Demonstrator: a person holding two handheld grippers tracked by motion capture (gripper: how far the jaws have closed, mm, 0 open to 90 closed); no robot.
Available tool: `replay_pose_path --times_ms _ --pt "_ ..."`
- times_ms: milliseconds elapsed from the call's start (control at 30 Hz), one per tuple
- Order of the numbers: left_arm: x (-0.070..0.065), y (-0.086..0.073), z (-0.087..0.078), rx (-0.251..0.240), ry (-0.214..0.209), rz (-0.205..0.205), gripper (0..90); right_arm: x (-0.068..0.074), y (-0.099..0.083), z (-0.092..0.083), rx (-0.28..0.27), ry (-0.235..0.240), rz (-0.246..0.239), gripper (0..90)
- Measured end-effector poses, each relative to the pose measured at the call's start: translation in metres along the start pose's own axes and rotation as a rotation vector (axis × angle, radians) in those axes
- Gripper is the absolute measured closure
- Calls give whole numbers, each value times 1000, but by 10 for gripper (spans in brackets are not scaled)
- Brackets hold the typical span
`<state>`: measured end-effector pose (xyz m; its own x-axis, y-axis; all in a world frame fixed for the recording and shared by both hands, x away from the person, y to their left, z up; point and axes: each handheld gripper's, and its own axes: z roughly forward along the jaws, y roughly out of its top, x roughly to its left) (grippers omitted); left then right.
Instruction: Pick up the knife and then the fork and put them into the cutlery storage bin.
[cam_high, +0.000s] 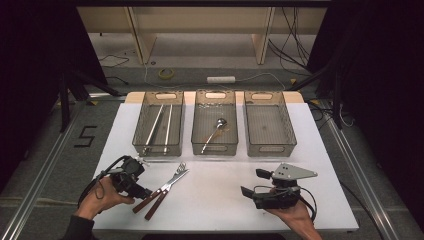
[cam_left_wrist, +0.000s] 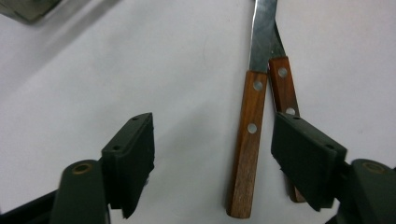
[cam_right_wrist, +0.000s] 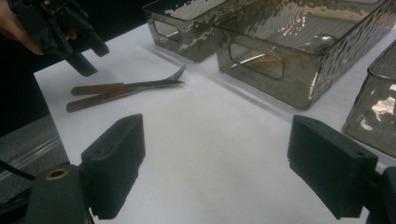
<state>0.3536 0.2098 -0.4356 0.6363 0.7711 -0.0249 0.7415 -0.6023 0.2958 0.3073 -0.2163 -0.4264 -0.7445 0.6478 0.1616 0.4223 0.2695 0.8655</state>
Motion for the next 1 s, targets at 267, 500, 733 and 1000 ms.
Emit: replay_pose_path --times_ms 267,500,733,1000 --pt "-7 -6 8 48 -29 39 430 3 0 2 9 -2 -11 202" --pt "-12 -8 16 71 -41 52 531 3 0 2 11 0 -8 204" --pt "-16 -9 23 82 -39 77 602 2 0 1 13 -2 -10 207" --pt "-18 -8 27 71 -24 90 644 3 0 2 17 2 -15 209"
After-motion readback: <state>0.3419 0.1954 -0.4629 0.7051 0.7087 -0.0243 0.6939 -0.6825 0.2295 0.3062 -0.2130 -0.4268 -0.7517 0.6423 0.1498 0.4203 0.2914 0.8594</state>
